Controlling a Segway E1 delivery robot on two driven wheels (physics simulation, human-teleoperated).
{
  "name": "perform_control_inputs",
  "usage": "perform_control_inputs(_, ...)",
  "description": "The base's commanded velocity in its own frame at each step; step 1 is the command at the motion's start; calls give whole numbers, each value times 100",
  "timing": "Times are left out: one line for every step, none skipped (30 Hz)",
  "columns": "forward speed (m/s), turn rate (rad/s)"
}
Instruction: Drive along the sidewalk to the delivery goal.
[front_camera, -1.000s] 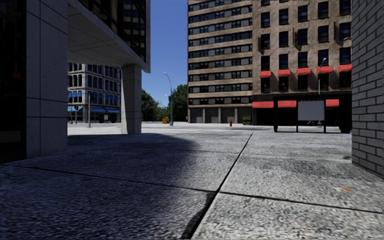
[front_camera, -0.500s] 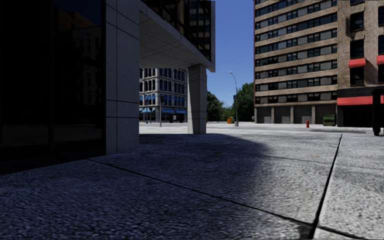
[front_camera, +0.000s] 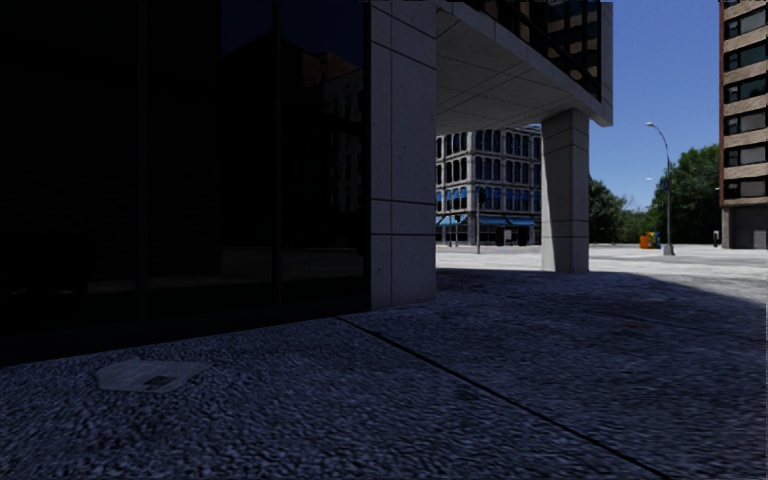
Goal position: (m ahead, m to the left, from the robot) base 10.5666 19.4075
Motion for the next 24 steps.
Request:
perform_control_inputs(94, 92)
perform_control_inputs(94, 92)
perform_control_inputs(94, 92)
perform_control_inputs(94, 92)
perform_control_inputs(94, 92)
perform_control_inputs(94, 92)
perform_control_inputs(94, 92)
perform_control_inputs(94, 92)
perform_control_inputs(94, 93)
perform_control_inputs(94, 94)
perform_control_inputs(94, 94)
perform_control_inputs(94, 94)
perform_control_inputs(94, 94)
perform_control_inputs(94, 94)
perform_control_inputs(94, 94)
perform_control_inputs(94, 94)
perform_control_inputs(94, 94)
perform_control_inputs(94, 96)
perform_control_inputs(94, 97)
perform_control_inputs(94, 97)
perform_control_inputs(94, 97)
perform_control_inputs(94, 97)
perform_control_inputs(94, 97)
perform_control_inputs(94, 98)
